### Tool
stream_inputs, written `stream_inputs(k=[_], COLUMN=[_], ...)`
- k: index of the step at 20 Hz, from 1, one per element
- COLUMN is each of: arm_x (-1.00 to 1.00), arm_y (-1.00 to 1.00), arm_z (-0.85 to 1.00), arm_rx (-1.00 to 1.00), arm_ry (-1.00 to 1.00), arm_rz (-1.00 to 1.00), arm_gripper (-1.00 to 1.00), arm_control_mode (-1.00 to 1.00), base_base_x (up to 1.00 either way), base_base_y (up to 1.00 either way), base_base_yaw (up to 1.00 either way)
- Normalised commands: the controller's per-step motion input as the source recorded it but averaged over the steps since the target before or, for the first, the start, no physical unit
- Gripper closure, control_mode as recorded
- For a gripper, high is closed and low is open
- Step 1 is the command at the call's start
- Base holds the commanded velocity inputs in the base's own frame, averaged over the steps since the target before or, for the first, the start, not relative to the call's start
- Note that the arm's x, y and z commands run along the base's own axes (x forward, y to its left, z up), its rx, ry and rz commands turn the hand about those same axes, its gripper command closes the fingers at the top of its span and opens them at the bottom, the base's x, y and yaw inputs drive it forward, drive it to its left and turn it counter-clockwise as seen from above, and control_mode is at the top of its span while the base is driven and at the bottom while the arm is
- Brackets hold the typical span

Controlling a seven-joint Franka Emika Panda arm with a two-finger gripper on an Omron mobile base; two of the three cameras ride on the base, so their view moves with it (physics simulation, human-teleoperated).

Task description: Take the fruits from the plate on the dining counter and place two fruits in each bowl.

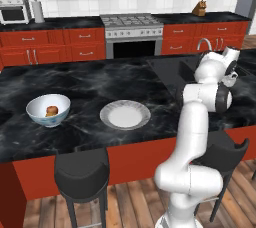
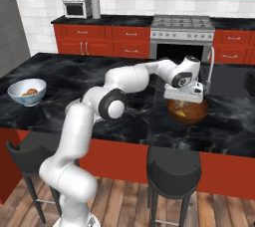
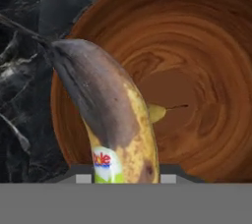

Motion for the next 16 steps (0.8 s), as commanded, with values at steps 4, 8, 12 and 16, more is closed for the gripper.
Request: stream_inputs(k=[4, 8, 12, 16], arm_x=[0.12, 0.00, 0.00, 0.08], arm_y=[-0.45, -0.18, 0.00, 0.17], arm_z=[-0.09, -0.25, -0.27, -0.28], arm_rx=[0.00, 0.00, 0.00, -0.03], arm_ry=[0.00, -0.02, 0.00, 0.00], arm_rz=[0.38, 0.38, 0.28, 0.20], arm_gripper=[1.00, 1.00, 1.00, -1.00], arm_control_mode=[-1.00, -1.00, -1.00, -1.00], base_base_x=[0.00, 0.00, 0.00, 0.00], base_base_y=[0.00, 0.00, 0.00, 0.00], base_base_yaw=[0.00, 0.00, 0.00, 0.00])
